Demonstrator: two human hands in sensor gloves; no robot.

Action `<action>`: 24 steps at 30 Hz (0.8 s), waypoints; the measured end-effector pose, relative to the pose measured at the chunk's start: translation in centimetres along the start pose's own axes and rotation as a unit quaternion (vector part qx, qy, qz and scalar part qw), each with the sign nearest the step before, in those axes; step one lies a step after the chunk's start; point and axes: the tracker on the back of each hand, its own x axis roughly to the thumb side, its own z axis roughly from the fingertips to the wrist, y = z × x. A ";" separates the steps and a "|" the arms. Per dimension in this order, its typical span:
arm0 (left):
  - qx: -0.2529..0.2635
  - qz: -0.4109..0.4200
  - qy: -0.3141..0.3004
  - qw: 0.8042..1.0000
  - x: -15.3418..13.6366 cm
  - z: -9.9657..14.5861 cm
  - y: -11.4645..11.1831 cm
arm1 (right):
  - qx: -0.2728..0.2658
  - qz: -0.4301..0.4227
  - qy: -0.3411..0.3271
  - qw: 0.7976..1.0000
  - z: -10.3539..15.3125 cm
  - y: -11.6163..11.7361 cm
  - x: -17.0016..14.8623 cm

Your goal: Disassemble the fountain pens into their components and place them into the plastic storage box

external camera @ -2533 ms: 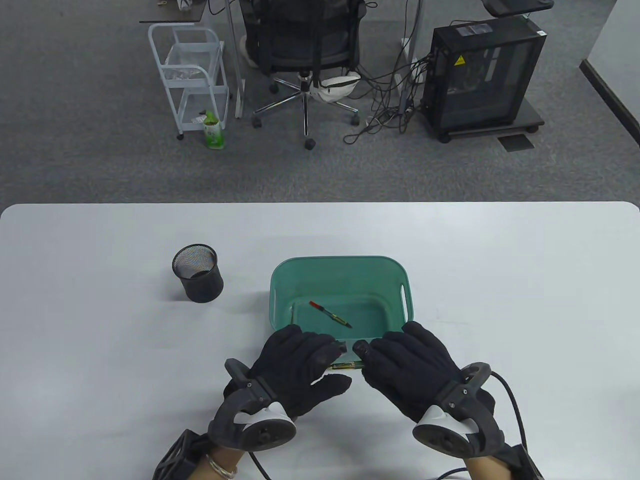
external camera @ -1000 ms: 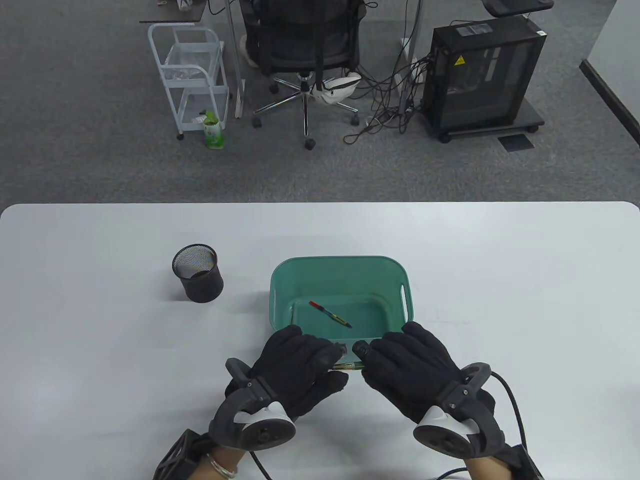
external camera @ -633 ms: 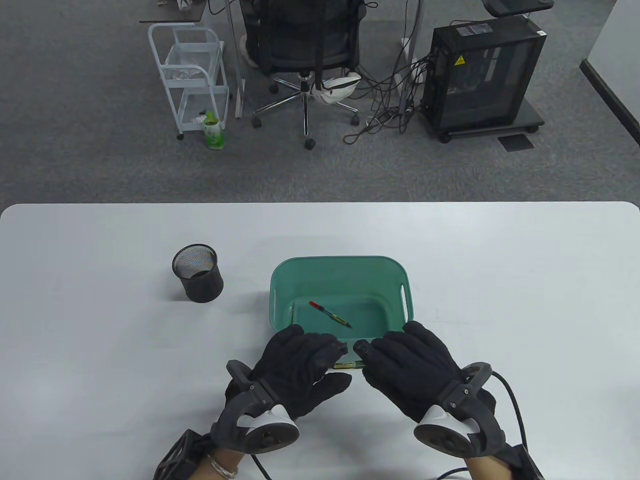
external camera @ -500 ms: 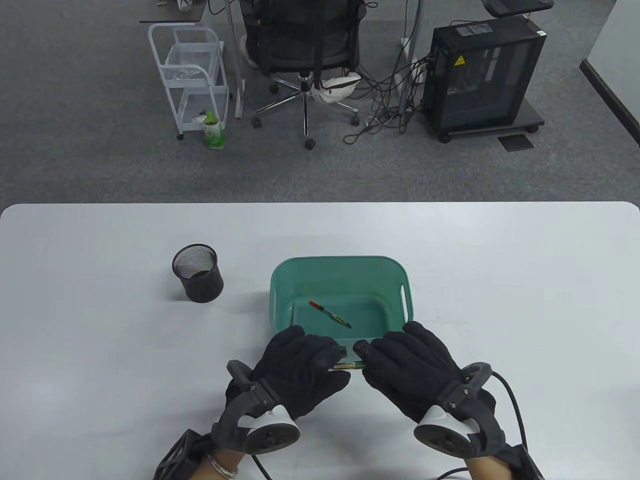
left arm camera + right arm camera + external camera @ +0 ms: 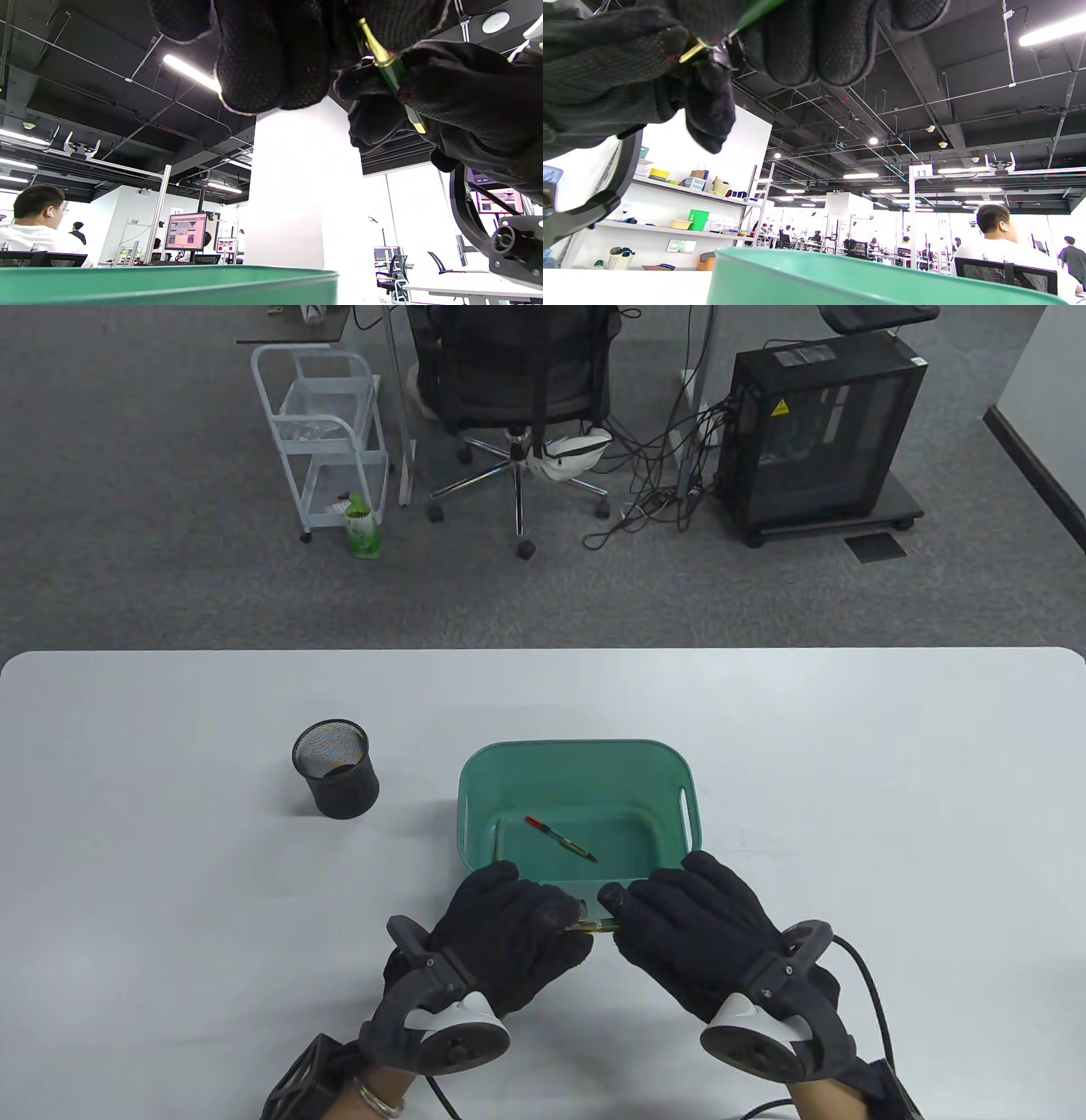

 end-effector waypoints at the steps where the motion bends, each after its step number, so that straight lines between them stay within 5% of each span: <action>1: 0.000 0.002 0.000 1.000 0.0 0.0 0.0 | 0.000 0.000 0.000 1.000 0.0 0.0 0.0; 24: -0.003 0.014 0.004 1.000 -0.4 0.0 -0.1 | 0.003 -0.003 -0.004 1.000 0.0 0.1 0.3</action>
